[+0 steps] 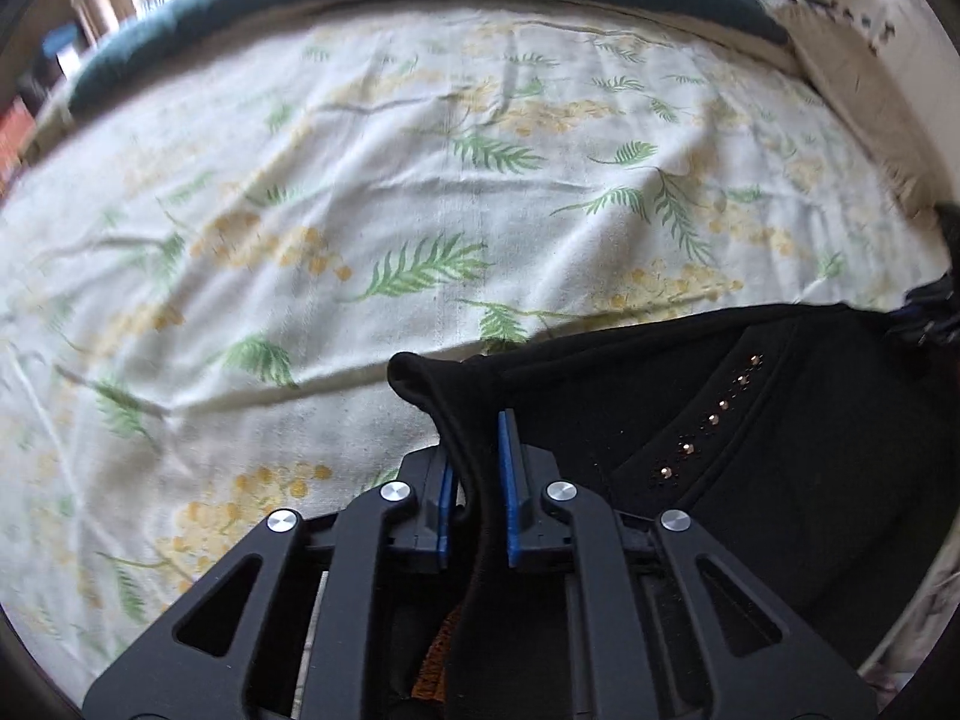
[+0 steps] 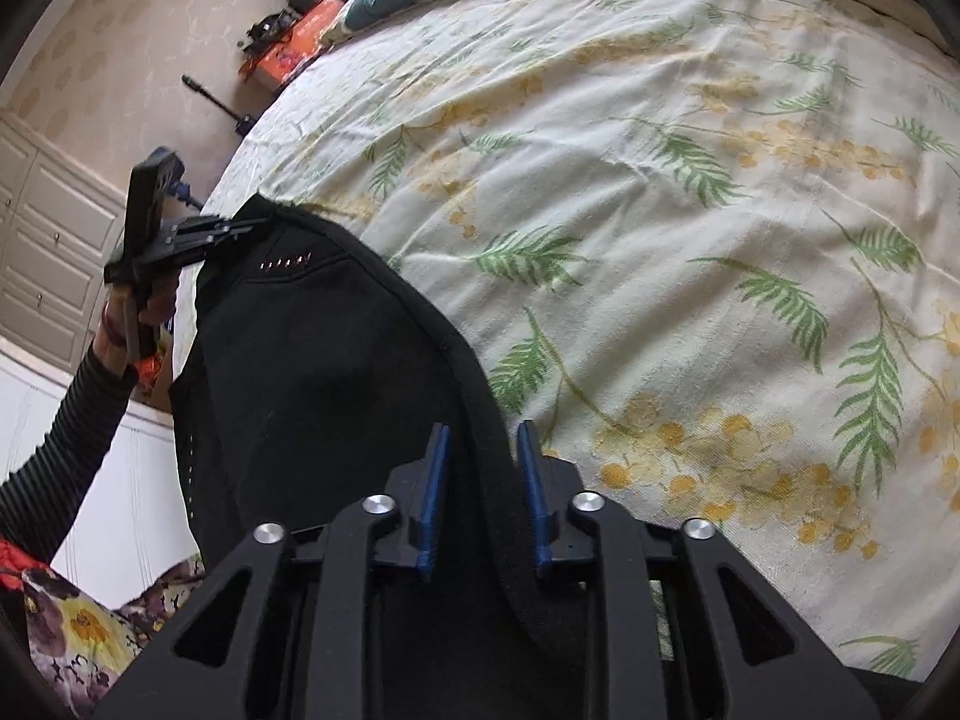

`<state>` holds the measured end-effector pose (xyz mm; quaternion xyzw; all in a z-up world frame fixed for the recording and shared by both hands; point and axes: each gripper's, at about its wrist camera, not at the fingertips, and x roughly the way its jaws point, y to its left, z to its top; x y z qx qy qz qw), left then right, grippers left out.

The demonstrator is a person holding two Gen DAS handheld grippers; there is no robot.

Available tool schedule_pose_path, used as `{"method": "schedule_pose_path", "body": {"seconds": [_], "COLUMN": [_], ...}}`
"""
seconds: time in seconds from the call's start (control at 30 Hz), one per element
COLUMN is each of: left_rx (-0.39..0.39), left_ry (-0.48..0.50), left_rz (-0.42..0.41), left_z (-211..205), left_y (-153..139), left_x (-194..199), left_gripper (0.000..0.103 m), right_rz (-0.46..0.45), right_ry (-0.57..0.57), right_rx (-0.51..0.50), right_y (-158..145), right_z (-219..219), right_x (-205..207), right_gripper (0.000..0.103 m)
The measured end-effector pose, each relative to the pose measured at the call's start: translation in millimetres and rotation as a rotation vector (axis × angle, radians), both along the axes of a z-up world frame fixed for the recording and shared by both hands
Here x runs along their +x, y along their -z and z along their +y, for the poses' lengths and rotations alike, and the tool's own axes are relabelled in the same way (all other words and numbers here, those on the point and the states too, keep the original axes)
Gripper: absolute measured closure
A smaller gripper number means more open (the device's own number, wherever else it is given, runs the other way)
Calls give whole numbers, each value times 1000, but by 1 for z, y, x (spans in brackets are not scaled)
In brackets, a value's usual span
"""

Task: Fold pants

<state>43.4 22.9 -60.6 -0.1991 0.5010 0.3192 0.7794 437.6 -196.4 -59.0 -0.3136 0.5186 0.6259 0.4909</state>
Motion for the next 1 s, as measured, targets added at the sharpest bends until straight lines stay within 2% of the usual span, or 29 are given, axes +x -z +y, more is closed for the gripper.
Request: {"method": "schedule_pose_path", "body": {"seconds": [0.1,0.53,0.63,1.0], "left_rx": [40,177,195,260], "left_ry": [-11,-45,-54,-66], "left_rz": [7,-17,-27,-55], "left_z": [-5,-34,-40,-70], "left_y": [-4,-31,-37,-58], "left_x": [3,-8,-10,-30], "left_gripper": [92,93,97,98], "right_rz": [20,4,-6,-49], "right_ry": [16,32,38,65], "right_rx": [18,91,107,163], "right_y": [-1,-14,-17,-29], "right_z": [-3,-12,-16,-46], "right_x": [1,-22,-29,-52], "right_gripper": [86,87,87,87]}}
